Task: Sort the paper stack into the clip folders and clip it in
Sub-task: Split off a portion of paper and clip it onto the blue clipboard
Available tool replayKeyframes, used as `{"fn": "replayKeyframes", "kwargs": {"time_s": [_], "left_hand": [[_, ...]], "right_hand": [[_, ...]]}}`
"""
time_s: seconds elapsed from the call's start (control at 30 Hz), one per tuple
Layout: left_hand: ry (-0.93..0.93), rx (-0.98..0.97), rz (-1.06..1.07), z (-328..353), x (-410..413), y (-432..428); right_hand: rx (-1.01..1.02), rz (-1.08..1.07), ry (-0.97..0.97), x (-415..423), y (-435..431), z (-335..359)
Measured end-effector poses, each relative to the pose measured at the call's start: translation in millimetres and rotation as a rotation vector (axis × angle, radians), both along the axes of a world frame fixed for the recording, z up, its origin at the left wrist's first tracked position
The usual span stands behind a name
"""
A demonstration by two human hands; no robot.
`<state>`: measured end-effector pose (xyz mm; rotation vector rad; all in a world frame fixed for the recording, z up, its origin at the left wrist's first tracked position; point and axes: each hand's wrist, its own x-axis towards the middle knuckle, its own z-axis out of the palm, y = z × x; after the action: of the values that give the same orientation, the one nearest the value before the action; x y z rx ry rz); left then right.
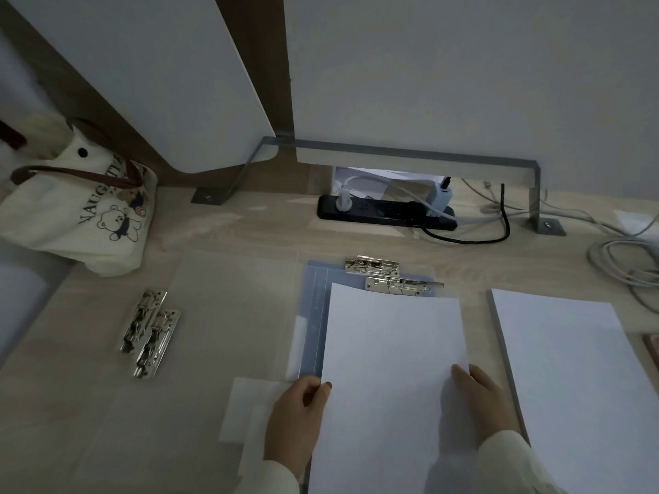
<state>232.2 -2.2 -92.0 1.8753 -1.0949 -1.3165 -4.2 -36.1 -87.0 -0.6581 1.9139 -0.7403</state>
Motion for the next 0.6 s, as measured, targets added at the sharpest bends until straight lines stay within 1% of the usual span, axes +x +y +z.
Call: {"fn": "replayKeyframes", "kwargs": {"time_s": [0.07, 0.17, 0.27, 0.33, 0.43, 0.53, 0.6], "left_hand": [[0.019, -0.003, 0.012, 0, 0, 1], [0.029, 0.011, 0.056, -1, -1, 1], [-0.026, 0.033, 0.085, 1, -4, -3], [-0.113, 0.048, 0.082, 4, -8, -7], [-0.270, 0.051, 0.083, 9, -12, -13], [-0.334, 0.021, 0.097, 8, -13, -19], [-0.381, 0.017, 0.086, 7, -13, -21]], "right_hand": [[-0.016, -0.007, -0.046, -1, 2, 0], [-0.008, -0.027, -0.062, -3, 2, -1], [0.033, -0.033, -0.055, -5, -3, -6], [0.036, -0.036, -0.047, -6, -8, -8], [-0.022, 0.008, 0.040, -4, -16, -6], [-0.070, 0.070, 0.216, 2, -20, -5], [-0.073, 0.086, 0.280, 6, -20, -8]]}}
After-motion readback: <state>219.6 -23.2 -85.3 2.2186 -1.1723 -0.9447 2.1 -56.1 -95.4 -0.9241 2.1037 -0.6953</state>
